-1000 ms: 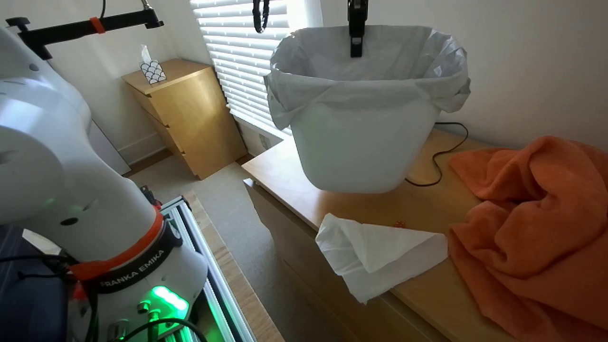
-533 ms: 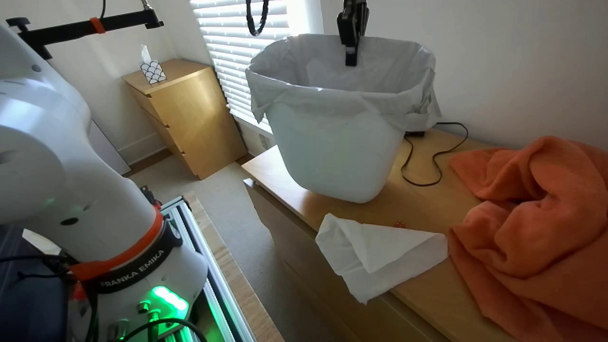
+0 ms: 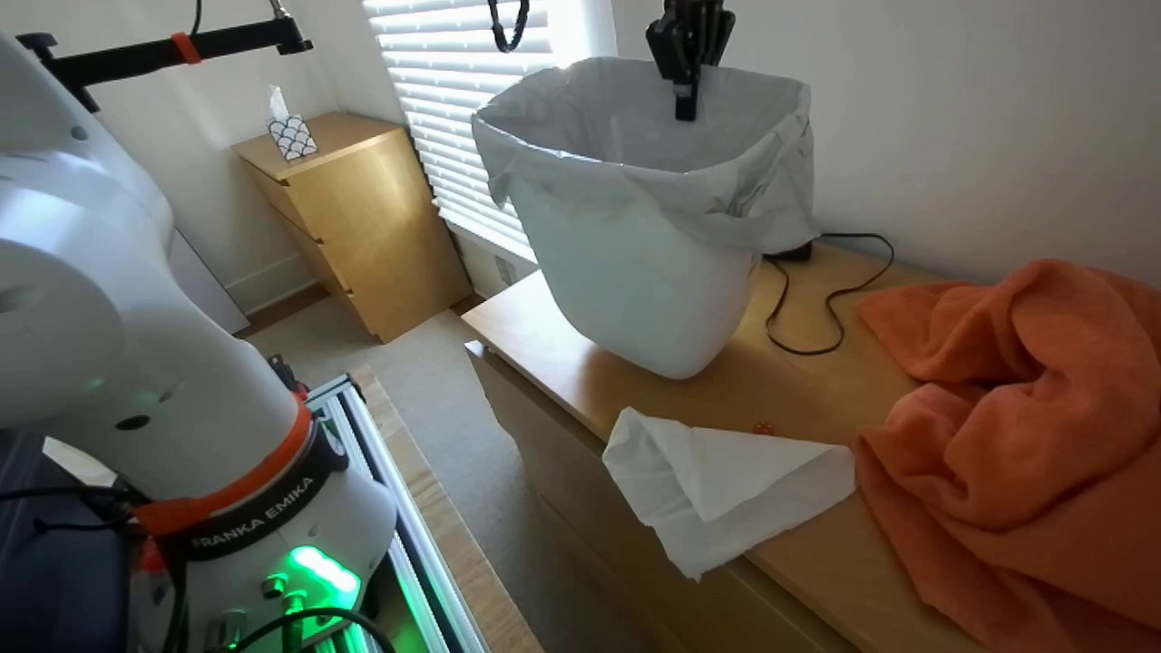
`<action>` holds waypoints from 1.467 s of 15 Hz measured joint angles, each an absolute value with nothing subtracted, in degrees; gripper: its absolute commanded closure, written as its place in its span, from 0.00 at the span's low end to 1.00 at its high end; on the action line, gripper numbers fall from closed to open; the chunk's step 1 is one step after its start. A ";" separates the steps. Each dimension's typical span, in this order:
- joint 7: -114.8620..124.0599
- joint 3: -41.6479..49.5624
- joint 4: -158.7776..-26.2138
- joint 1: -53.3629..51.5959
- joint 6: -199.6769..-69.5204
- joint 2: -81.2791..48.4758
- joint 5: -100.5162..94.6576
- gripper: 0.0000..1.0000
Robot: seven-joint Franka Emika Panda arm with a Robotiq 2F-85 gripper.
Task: Turn the white bucket in a clockwise direction
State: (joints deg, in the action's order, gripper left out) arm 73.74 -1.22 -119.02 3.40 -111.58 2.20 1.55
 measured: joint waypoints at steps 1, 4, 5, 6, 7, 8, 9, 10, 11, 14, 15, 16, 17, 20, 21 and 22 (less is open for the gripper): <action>75.34 -1.22 -118.27 3.38 -111.62 1.42 1.50 0.99; 78.43 -1.18 -116.39 3.14 -111.65 -0.84 1.34 0.99; 79.13 -1.16 -115.84 3.00 -111.65 -1.55 1.21 0.99; 79.84 -1.15 -115.29 2.82 -111.65 -2.20 1.05 0.95; 80.32 -1.12 -114.78 2.63 -111.65 -2.75 0.87 0.71; 80.87 -1.10 -114.32 2.46 -111.65 -3.20 0.70 0.70; 81.21 -1.10 -113.94 2.30 -111.65 -3.53 0.67 0.68; 81.63 -1.10 -113.66 2.14 -111.65 -3.73 0.67 0.60; 81.91 -1.09 -113.33 2.02 -111.65 -3.86 0.67 0.53; 82.02 -1.08 -112.48 1.84 -111.65 -3.83 0.67 0.31; 82.02 -1.07 -112.36 1.82 -111.65 -3.67 0.69 0.23; 81.63 -1.07 -112.36 1.81 -111.65 -3.35 0.74 0.16; 80.49 -1.07 -112.43 1.79 -111.64 -2.84 0.74 0.09; 72.05 -0.98 -113.66 1.78 -111.31 0.20 0.49 0.00; 68.71 -0.86 -114.55 1.78 -110.97 1.74 0.49 0.00; 65.11 -0.71 -115.57 1.79 -110.32 3.48 0.49 0.00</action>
